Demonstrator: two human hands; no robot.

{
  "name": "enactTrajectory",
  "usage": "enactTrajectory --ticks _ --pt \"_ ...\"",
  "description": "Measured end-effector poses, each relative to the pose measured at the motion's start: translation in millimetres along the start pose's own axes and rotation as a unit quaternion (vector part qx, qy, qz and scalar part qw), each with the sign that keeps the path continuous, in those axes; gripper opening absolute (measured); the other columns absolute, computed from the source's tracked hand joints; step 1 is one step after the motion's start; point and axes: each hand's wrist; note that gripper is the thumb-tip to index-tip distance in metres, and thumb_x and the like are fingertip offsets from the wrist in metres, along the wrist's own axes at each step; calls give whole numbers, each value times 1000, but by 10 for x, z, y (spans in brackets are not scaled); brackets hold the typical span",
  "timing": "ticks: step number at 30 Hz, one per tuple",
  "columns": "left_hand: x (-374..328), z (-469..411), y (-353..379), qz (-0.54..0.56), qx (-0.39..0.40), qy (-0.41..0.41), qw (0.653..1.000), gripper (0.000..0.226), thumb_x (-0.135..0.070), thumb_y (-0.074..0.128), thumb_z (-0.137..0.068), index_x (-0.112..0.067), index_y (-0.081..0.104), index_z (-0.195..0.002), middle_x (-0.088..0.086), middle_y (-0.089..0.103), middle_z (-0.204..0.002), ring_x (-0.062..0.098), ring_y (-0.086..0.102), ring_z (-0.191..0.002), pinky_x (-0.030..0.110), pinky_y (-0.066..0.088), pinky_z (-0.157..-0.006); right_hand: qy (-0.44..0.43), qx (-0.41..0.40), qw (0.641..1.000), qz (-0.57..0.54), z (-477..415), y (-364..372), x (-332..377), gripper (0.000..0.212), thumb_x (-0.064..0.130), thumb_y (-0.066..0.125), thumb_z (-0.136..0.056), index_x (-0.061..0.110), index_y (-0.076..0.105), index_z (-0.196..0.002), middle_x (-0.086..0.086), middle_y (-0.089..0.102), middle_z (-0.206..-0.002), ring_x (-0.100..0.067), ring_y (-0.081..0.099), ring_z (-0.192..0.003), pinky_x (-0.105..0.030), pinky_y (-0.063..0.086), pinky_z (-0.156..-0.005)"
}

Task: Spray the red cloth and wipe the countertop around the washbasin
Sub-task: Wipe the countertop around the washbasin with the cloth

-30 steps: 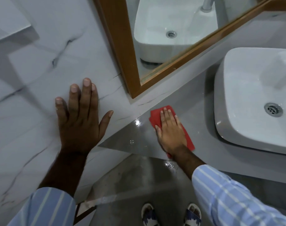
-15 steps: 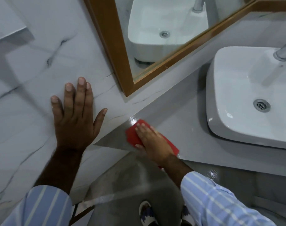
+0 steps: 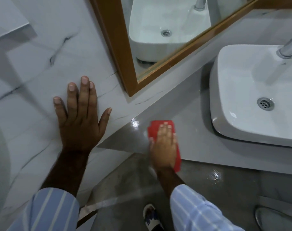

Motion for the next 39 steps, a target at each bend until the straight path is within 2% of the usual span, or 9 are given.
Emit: enactTrajectory --ticks 5,10,15,21,24,30,34,37,39 --pt "-20 3 14 -1 12 -3 1000 87 -57 42 -105 -6 8 -167 6 -19 -174 23 -24 -161 48 -21 -128 -269 91 959 4 72 383 765 68 45 31 -109 6 17 -163 -16 21 -172 -33 18 -160 -48 7 -129" --pt "12 0 14 -5 23 1 1000 89 -59 43 -105 -7 6 -168 4 -21 -174 22 -25 -160 45 -25 -127 -342 91 934 44 -6 362 558 71 51 21 -110 5 13 -164 -14 17 -174 -29 12 -162 -44 5 -131" --pt "-4 -21 -45 7 31 -3 999 88 -57 44 -105 -7 7 -168 4 -20 -175 22 -24 -161 45 -25 -128 -240 36 970 -14 -129 76 -90 72 50 46 -105 5 34 -160 -15 35 -168 -28 29 -157 -48 22 -130" --pt "21 -2 -23 29 48 -11 998 87 -59 40 -105 -10 6 -168 2 -16 -176 21 -22 -161 44 -24 -128 30 -3 998 60 -308 -157 -550 73 53 24 -109 7 15 -165 -14 20 -173 -32 17 -161 -53 18 -130" --pt "6 -5 -35 39 48 -14 998 87 -59 39 -106 -10 4 -168 2 -19 -175 20 -25 -160 43 -26 -127 68 10 997 40 -370 -45 -217 75 53 27 -109 4 14 -164 -17 17 -173 -34 13 -161 -55 16 -130" --pt "16 -22 -53 39 44 -4 998 88 -60 40 -106 -9 2 -168 1 -24 -172 19 -31 -158 45 -26 -126 -189 38 981 -22 -45 358 649 68 45 38 -109 2 29 -160 -20 34 -167 -35 27 -157 -53 17 -130" --pt "11 -20 -49 52 61 -11 997 88 -61 38 -106 -10 0 -168 1 -25 -171 19 -32 -157 59 0 -124 -281 79 956 37 88 456 825 70 48 30 -110 4 21 -163 -17 25 -171 -33 19 -160 -50 10 -129" --pt "-7 -20 -61 67 72 -24 995 88 -61 38 -106 -10 1 -168 0 -26 -171 20 -29 -158 66 15 -120 -385 94 911 113 146 488 767 69 47 28 -109 5 16 -164 -15 19 -173 -34 14 -161 -50 14 -131" --pt "3 -10 -37 66 73 -25 995 89 -62 38 -106 -10 1 -168 0 -27 -172 21 -26 -158 68 10 -122 -443 88 880 148 144 511 705 69 46 25 -110 7 13 -164 -14 17 -174 -33 13 -161 -50 16 -131"
Point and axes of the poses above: each hand's wrist, its own z-axis away from the middle knuckle, its own y-axis out of the palm, x = y × z
